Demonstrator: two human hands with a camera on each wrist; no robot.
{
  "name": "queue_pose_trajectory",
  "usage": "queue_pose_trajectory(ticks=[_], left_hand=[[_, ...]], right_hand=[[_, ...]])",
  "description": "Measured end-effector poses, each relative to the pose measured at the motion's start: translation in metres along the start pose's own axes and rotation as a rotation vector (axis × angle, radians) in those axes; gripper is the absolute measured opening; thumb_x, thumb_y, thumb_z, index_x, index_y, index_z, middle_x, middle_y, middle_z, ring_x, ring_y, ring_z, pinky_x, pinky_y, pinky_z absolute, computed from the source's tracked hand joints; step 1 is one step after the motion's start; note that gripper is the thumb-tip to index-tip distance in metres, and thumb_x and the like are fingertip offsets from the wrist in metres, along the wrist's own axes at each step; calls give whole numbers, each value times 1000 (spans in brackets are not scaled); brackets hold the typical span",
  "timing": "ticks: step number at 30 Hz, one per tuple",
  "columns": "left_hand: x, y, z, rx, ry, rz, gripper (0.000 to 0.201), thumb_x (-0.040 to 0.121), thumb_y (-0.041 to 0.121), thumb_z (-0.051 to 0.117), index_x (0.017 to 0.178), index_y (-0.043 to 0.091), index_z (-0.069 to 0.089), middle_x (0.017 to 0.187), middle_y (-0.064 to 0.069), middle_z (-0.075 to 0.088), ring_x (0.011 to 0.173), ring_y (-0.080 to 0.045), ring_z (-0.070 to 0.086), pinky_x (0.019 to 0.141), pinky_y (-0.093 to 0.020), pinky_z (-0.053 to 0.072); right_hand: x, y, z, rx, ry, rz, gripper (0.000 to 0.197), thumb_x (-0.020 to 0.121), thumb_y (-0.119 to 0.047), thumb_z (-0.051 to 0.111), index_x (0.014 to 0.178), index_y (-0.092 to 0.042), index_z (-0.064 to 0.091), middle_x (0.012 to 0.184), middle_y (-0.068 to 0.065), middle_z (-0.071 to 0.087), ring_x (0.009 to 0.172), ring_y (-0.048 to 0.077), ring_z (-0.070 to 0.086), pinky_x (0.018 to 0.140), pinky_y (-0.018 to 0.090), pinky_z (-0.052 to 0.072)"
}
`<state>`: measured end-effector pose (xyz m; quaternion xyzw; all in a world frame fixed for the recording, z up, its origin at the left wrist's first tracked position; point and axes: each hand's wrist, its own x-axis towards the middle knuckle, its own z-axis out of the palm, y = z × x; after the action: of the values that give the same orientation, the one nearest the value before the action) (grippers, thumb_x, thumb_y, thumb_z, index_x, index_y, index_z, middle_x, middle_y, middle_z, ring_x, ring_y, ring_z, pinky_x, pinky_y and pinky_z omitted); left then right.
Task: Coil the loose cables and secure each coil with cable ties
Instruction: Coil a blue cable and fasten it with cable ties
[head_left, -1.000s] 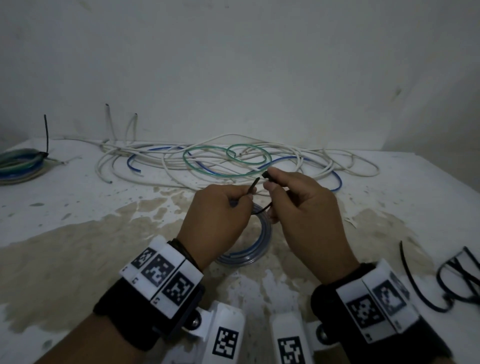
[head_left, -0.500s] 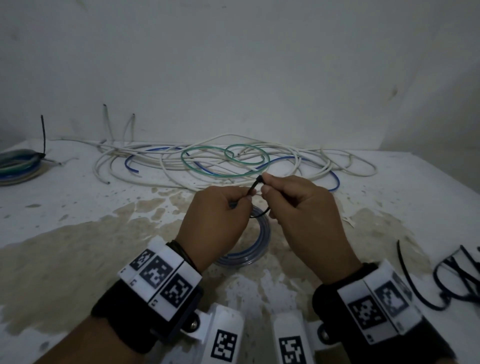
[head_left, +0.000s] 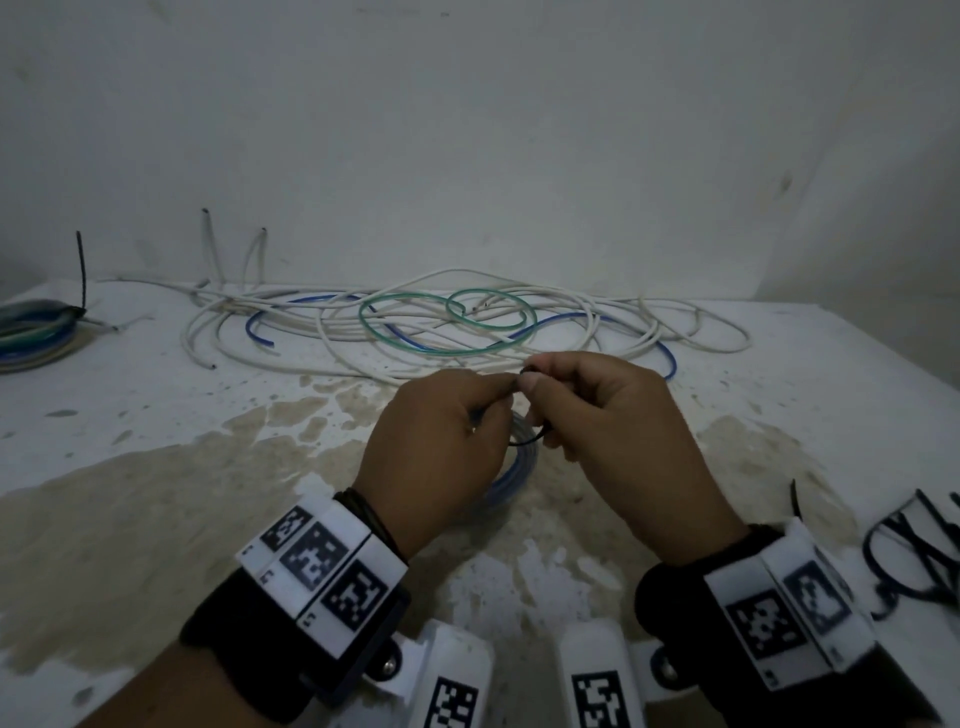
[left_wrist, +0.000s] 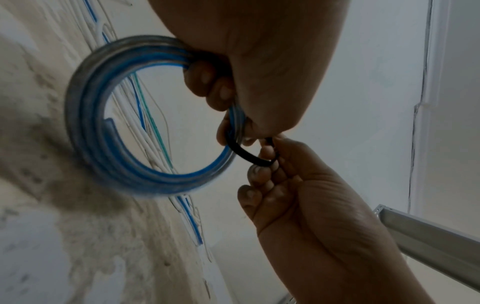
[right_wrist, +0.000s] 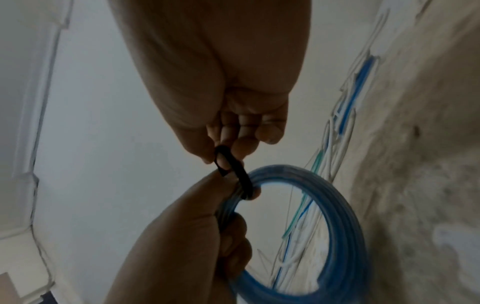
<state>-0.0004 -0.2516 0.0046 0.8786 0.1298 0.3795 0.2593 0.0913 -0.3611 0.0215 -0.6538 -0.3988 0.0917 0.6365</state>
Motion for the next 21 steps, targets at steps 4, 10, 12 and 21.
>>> queue_pose_trajectory(ticks=[4,10,12,21], left_hand=[[1,0,3,-78,32,-107,33,92,26,46,116,20,68,103,2,71,96,-12,63,83,-20,45],[2,-1,4,-28,-2,-83,41,87,33,39,87,9,73,77,-5,70,75,-19,62,71,-40,47],[1,-4,3,6,35,-10,36,89,29,42,79,11,71,68,-1,65,68,-17,59,67,-33,46],[0,1,8,-97,-20,-49,29,90,27,44,83,18,70,72,8,65,70,-5,58,63,-15,43]], right_hand=[[-2,-3,4,-9,48,-40,14,88,-11,63,87,-24,67,69,-8,66,57,-1,58,55,12,44],[-6,-5,5,41,46,-82,12,85,-8,66,78,-18,68,58,-12,63,49,-1,56,50,10,42],[-6,-5,6,21,26,-76,12,85,-9,66,77,-17,68,57,-13,62,50,-2,56,49,7,40],[-7,-4,7,-41,79,-117,14,86,-9,65,74,-16,68,68,-3,68,60,2,62,57,10,47]])
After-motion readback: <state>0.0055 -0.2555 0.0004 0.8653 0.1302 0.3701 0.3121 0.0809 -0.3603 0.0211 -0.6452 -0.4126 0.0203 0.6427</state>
